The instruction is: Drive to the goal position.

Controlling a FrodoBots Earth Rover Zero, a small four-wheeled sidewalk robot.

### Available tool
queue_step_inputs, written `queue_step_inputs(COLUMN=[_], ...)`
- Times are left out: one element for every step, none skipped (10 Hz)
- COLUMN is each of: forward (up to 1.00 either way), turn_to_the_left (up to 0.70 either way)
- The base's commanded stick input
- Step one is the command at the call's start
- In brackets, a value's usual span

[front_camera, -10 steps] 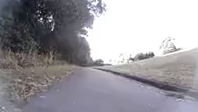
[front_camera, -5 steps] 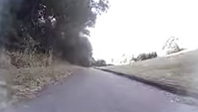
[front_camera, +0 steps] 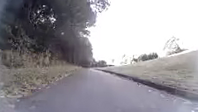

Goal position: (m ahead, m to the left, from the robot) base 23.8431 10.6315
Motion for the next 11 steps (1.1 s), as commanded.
queue_step_inputs(forward=[1.00, 1.00, 1.00, 1.00, 1.00, 1.00, 1.00, 1.00, 1.00, 1.00, 1.00], turn_to_the_left=[0.00, 0.00, 0.00, 0.00, 0.00, 0.00, 0.00, 0.03, 0.26, 0.30, 0.05])
